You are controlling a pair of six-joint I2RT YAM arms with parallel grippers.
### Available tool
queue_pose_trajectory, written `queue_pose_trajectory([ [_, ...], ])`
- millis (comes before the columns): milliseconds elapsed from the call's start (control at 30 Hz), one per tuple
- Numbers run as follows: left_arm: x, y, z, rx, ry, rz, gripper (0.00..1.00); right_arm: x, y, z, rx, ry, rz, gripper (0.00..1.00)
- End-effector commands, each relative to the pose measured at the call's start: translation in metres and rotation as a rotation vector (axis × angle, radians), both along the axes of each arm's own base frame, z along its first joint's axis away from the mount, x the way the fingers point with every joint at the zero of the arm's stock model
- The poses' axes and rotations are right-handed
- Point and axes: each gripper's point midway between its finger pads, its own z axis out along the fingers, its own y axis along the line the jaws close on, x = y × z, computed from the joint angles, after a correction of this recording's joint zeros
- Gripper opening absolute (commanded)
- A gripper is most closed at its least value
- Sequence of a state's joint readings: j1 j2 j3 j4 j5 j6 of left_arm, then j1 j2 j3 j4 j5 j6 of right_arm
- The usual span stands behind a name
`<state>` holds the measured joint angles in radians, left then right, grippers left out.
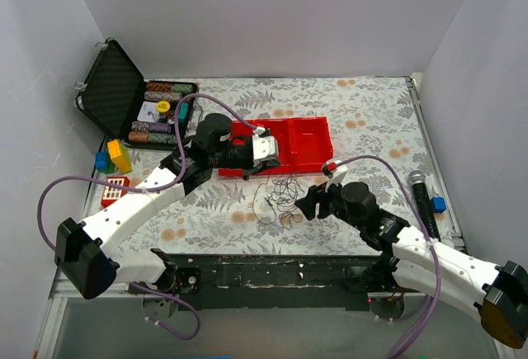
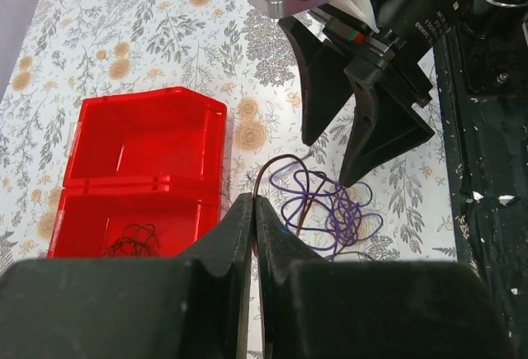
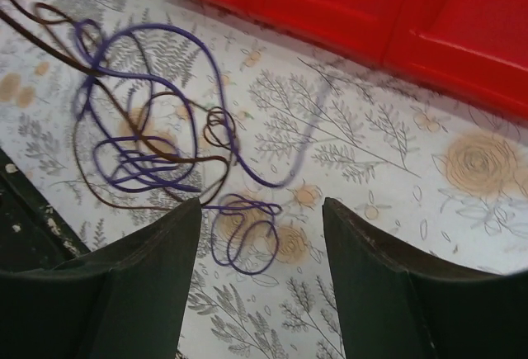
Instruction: Untangle the cables
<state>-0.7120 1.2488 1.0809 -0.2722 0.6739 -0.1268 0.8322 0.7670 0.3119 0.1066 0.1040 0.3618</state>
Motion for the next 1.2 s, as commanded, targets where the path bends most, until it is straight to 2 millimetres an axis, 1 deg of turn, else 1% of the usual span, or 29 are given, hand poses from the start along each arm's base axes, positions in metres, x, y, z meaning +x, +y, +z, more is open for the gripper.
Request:
queue_pose_trajectory([
  [0,-0.005,-0.003,0.026,-0.039,-0.027,-0.028,0.01,0.009,0.032,0.062,0.156,-0.157,0.104,0.69],
  [33,-0.005,-0.002,0.027,-0.04,-0.027,-0.026,0.01,0.003,0.036,0.062,0.165,-0.153,0.144,0.69],
  [133,-0.006,-0.003,0.029,-0.045,-0.026,-0.032,0.01,-0.001,0.04,0.061,0.179,-0.157,0.177,0.69],
  [267,-0.006,-0.005,0.032,-0.049,-0.031,-0.035,0.02,0.0,0.04,0.053,0.155,-0.145,0.177,0.7],
  [400,-0.006,-0.007,0.037,-0.056,-0.04,-0.037,0.02,0.001,0.039,0.037,0.128,-0.116,0.167,0.7],
  [433,-0.005,-0.007,0.038,-0.057,-0.041,-0.037,0.02,0.001,0.037,0.029,0.12,-0.109,0.16,0.71],
  [600,-0.006,-0.008,0.043,-0.06,-0.043,-0.038,0.02,0.005,0.038,0.007,0.095,-0.116,0.158,0.74],
  [667,-0.007,-0.009,0.044,-0.059,-0.041,-0.044,0.03,0.01,0.038,0.001,0.079,-0.129,0.151,0.75],
  [700,-0.008,-0.009,0.045,-0.061,-0.044,-0.049,0.03,0.013,0.037,-0.006,0.064,-0.126,0.135,0.76],
  [733,-0.008,-0.01,0.046,-0.062,-0.045,-0.051,0.03,0.023,0.033,-0.007,0.051,-0.141,0.08,0.77],
  [800,-0.009,-0.011,0.049,-0.066,-0.048,-0.057,0.03,0.034,0.029,-0.015,0.015,-0.146,0.029,0.77],
  [867,-0.011,-0.012,0.053,-0.072,-0.049,-0.063,0.03,0.042,0.029,-0.017,0.005,-0.161,-0.001,0.77],
  [933,-0.013,-0.013,0.058,-0.08,-0.04,-0.065,0.03,0.05,0.032,-0.013,0.015,-0.185,-0.02,0.77],
  [967,-0.014,-0.013,0.061,-0.083,-0.037,-0.064,0.03,0.053,0.036,-0.006,0.036,-0.206,-0.018,0.75],
  [1033,-0.015,-0.013,0.067,-0.092,-0.034,-0.064,0.03,0.054,0.044,-0.005,0.052,-0.218,0.013,0.71],
  [1100,-0.016,-0.012,0.073,-0.099,-0.03,-0.065,0.02,0.055,0.054,-0.002,0.069,-0.225,0.042,0.62],
  [1167,-0.018,-0.011,0.079,-0.107,-0.03,-0.066,0.03,0.056,0.058,-0.003,0.073,-0.224,0.054,0.52],
])
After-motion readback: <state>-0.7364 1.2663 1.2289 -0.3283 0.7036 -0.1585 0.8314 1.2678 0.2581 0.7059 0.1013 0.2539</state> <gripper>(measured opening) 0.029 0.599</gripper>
